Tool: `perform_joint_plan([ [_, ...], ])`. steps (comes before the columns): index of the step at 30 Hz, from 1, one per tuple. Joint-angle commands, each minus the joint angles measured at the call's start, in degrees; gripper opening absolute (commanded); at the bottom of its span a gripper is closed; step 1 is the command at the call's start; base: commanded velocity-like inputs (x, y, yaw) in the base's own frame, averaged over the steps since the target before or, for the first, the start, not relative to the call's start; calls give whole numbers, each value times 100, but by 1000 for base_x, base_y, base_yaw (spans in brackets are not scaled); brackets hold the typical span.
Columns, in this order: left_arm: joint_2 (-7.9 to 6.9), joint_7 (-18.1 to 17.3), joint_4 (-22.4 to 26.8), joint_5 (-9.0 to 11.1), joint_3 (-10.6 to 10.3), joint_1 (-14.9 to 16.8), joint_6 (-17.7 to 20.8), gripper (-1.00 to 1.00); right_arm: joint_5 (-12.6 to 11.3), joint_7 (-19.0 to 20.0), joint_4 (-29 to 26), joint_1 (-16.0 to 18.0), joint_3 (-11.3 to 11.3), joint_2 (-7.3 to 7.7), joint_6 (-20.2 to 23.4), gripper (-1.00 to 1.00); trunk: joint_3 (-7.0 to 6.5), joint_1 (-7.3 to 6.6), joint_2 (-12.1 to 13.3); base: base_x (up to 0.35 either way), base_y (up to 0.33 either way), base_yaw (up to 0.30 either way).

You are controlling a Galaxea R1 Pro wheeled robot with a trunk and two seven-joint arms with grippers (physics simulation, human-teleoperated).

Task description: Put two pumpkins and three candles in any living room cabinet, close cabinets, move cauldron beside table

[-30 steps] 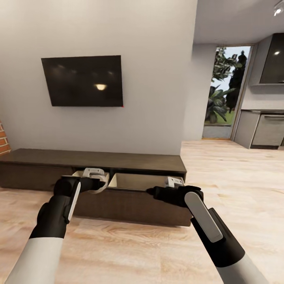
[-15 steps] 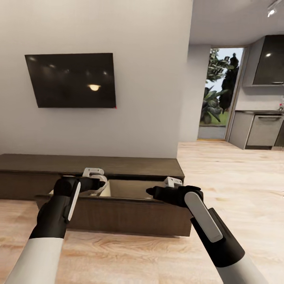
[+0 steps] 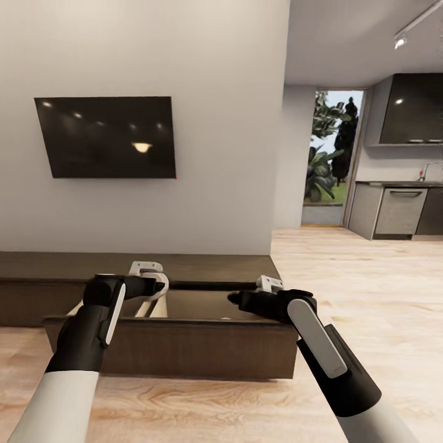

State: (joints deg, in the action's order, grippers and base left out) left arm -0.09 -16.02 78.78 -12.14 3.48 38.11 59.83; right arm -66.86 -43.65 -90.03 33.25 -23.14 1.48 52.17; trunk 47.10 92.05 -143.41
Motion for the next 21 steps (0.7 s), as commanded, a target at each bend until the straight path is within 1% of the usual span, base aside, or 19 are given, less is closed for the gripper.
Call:
perform_joint_plan([
  [1, 0, -59, 5, -69, 3, 4, 17, -100, -52, -60, -6, 6, -8, 3, 4, 100, -16, -3, -1, 0, 0, 0],
  [14, 0, -59, 3, -72, 3, 4, 17, -100, -47, -56, -12, 6, -17, 3, 4, 100, -304, -37, 17, 0, 0, 0],
  [21, 11, -59, -16, -79, -6, 4, 17, -100, -24, -63, -14, 6, -30, 1, 4, 100, -432, -181, 279, 0, 0, 0],
])
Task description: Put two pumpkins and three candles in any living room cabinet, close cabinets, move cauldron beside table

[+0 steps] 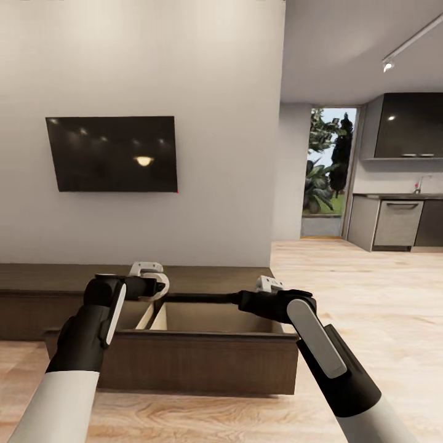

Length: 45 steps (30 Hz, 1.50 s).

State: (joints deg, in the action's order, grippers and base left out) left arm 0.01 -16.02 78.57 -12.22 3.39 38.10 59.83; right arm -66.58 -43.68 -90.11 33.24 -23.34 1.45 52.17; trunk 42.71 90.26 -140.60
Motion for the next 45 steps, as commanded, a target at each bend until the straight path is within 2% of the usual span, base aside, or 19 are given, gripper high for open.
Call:
perform_joint_plan([
  [1, 0, -59, -13, -74, -3, 4, 17, -100, -50, -60, -4, 7, -8, 4, 3, 100, -11, -24, 38, 0, 0, 0],
  [6, 7, -59, -137, -80, -16, 10, 17, -100, -60, -61, -6, 7, 8, 26, 3, 100, -101, -134, 239, 0, 0, 0],
  [12, 5, -52, -761, -80, -13, 13, 17, -100, -55, -61, -7, 7, 34, 48, 3, 100, -208, -265, 479, 0, 0, 0],
  [14, 22, -51, -990, -79, -15, 17, 17, -100, -53, -61, -5, 7, 116, 56, 7, 100, -244, -309, 560, 0, 0, 0],
  [20, 142, -43, -1308, -78, -42, 26, 17, -100, -44, -74, -5, 7, 256, 78, 17, 100, -352, -441, 800, 0, 0, 0],
  [25, 266, -46, -1856, -65, -44, 172, 17, -100, -40, -81, -4, 7, 282, 88, 31, 100, -442, -551, 1001, 0, 0, 0],
  [37, 320, -31, -2266, -59, -41, 282, 17, -100, -27, -81, -6, 7, 286, 85, 41, 100, -657, -814, 1482, 0, 0, 0],
  [45, 320, -46, -2255, -52, -42, 285, 17, -100, -14, -87, 1, 7, 280, 74, 25, 100, -657, -814, 1482, 26, 0, 0],
])
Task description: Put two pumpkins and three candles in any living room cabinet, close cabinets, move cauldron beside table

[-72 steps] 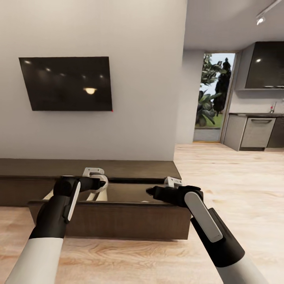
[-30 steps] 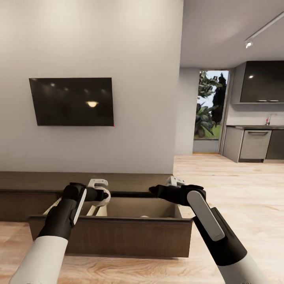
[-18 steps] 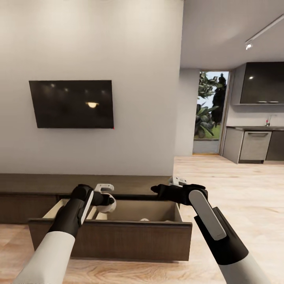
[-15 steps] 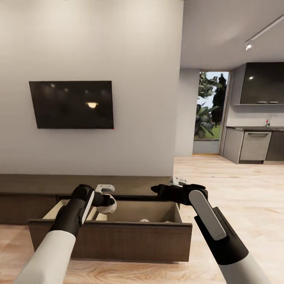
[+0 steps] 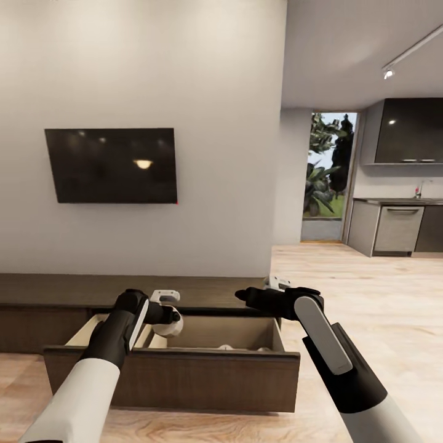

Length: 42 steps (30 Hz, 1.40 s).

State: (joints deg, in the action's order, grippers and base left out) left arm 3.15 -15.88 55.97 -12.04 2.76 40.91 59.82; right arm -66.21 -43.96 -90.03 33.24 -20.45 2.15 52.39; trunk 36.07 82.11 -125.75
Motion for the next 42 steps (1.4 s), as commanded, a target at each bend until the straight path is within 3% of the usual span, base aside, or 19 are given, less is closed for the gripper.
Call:
perform_joint_plan([
  [1, 15, -59, -1, -72, 18, 4, 18, -100, -51, -60, -6, 7, -10, 8, 4, 100, 7, 0, -3, 196, 0, 0],
  [15, 75, -57, -130, -103, 14, 22, 18, -100, -50, -57, -6, 7, -16, -9, 17, 100, 7, 0, -3, 303, 60, 0],
  [22, 80, -56, -829, -105, 15, 346, 18, -100, -62, -222, -5, 7, -12, 2, 17, 100, 7, 0, -3, 230, 52, 0],
  [34, 104, -56, -1141, -111, 14, 435, 18, -100, -67, -349, 3, 7, -10, 3, 37, 100, 7, 0, -3, 90, 4, 0],
  [39, 136, -53, -1925, -121, 17, 752, 18, -100, -67, -357, 20, 7, -4, 10, 49, 100, 7, 0, -3, 46, 0, 0],
  [42, 147, -46, -2149, -122, 17, 840, 18, -100, -67, -358, 70, 7, 2, 12, 51, 100, 7, 0, -3, 12, 0, 0],
])
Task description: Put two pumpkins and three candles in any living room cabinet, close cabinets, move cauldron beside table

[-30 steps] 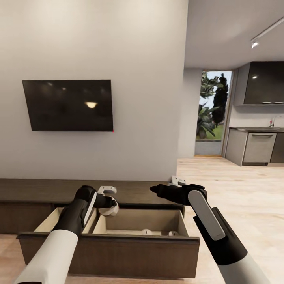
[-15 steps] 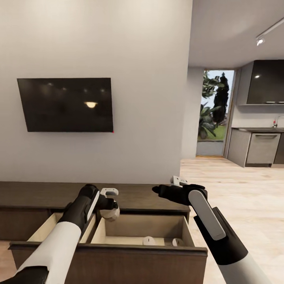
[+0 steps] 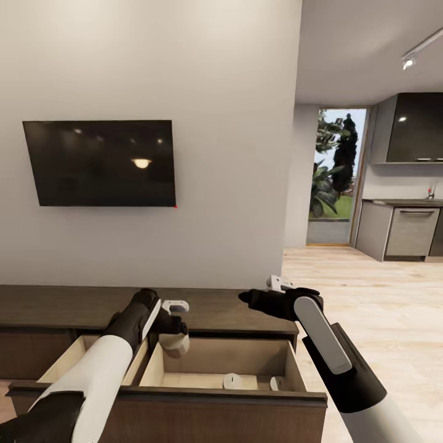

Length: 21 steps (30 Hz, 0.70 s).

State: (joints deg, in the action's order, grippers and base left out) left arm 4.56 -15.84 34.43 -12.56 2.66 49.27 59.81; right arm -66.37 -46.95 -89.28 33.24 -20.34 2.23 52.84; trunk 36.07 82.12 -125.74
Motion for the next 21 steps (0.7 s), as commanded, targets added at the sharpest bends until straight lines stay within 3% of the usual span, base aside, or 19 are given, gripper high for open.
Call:
perform_joint_plan([
  [1, 14, -45, -53, -74, 29, 26, 19, -100, -51, -59, 20, 7, -8, 5, 6, 100, 7, -1, -4, 5, 0, 0],
  [11, 27, -25, -161, -90, 28, 73, 19, -100, -49, -109, 328, 7, 148, 3, 7, 100, 7, -1, -4, 30, 2, 0],
  [21, 20, -16, -378, -112, 24, 85, 19, -100, -108, -168, 292, 7, 162, 7, 36, 100, 7, -1, -4, 82, 24, 0],
])
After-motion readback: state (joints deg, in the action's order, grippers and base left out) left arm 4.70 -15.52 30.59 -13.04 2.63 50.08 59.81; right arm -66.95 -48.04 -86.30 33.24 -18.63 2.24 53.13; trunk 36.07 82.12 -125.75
